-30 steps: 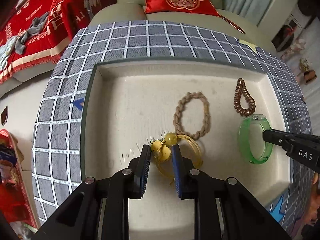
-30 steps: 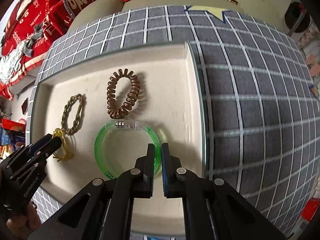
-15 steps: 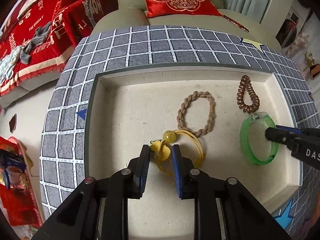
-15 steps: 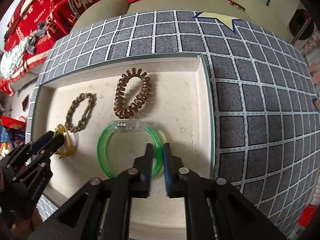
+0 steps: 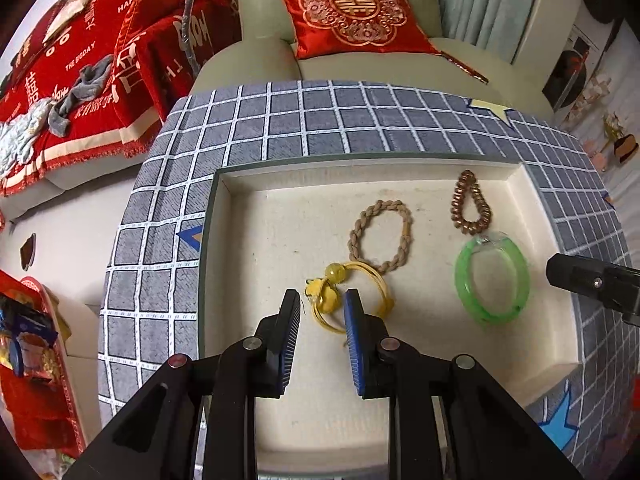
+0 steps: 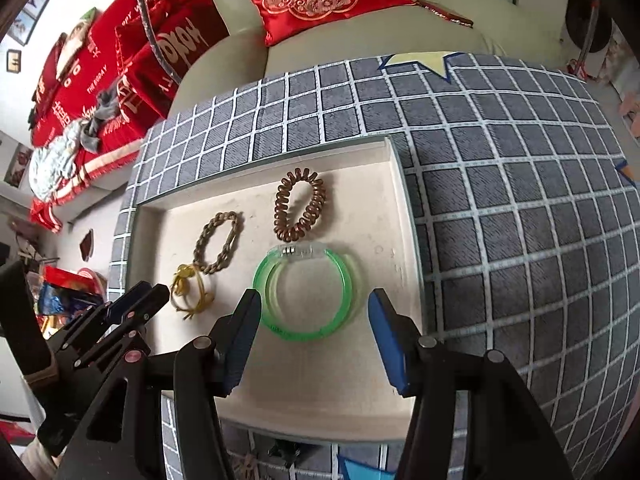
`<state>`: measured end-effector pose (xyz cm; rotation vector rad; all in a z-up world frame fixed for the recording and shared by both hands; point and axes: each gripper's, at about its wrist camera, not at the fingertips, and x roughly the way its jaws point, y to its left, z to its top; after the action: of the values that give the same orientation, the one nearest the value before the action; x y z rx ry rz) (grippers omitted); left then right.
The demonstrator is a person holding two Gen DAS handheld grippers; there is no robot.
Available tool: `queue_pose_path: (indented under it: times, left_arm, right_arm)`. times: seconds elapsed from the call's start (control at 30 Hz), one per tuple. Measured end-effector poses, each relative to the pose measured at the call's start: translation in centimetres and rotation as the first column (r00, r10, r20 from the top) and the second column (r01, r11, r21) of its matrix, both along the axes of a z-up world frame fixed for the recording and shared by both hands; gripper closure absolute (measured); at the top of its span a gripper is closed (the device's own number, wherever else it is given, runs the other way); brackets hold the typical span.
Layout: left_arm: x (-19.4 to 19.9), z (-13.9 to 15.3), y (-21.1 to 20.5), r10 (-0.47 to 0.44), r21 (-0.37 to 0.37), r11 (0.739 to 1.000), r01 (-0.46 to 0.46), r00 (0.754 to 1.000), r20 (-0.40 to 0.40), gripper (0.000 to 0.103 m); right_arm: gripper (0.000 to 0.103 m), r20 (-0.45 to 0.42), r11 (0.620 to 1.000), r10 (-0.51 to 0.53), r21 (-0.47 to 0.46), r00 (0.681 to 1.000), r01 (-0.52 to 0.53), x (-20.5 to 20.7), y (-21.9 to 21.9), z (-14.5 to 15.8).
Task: Organize jewelry
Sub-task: 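Place the yellow hair tie in the tray with the left tool while the right tool places the bangle, then move both tools back over the remaining jewelry beside the blue star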
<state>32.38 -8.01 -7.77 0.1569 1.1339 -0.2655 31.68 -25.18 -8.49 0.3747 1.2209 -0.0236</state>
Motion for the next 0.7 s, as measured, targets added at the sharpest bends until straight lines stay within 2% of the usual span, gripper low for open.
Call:
queue_pose_path:
  times: [0.03,0.07,0.1,0.17,0.33,0.43,0.53,0.7]
  left_arm:
    - [-0.4,0.3,0.1,0.000,0.002,1.000,0.000,1.000,0.001,0.036]
    - [-0.7,0.6,0.3,0.007,0.000,1.000,-0.007,1.000,0.005,0.000]
    - [-1.4,1.3,0.7,0.027,-0.012,1.000,-0.026,0.999,0.042,0.000]
    - [-2.5,2.4,1.0,0.020,-0.025,1.000,-0.019,0.997,0.068,0.000]
    - [-4.4,3.0,1.6,0.016,-0.004,1.000,-0.016,0.998,0.058,0.000]
    - [-6.1,3.1,2.4,0.019,0.014,1.000,-0.020,0.999,0.050,0.000]
    - [-7.9,2.9,3.2,0.021,0.032,0.999,-0.022,0.999,0.040,0.000]
    - [-10.7,1.9,4.6,0.019,0.044,0.999,-0.018,1.000,-0.018,0.000]
  right_arm:
    - [0.035,0.006,1.000,-0.005,0.004,1.000,0.004,-0.5,-0.1,0.3]
    - [0.029,0.012,1.000,-0.009,0.010,1.000,0.009,-1.0,-0.2,0.5]
    - [0.028,0.017,1.000,-0.013,0.019,1.000,0.013,-1.6,-0.3,0.7]
    - [0.028,0.021,0.999,-0.020,0.028,1.000,0.019,-2.7,-0.5,1.1]
    - [0.028,0.017,0.999,-0.025,0.028,1.000,0.025,-5.7,-0.5,1.9]
    - [0.019,0.017,0.999,-0.037,0.037,0.999,0.036,-7.5,-0.6,2.1]
    - [0.018,0.025,0.998,-0.049,0.038,0.998,0.048,-9.3,-0.6,2.3]
    - [0.016,0.041,0.997,-0.058,0.058,0.997,0.056,-12.1,-0.6,2.3]
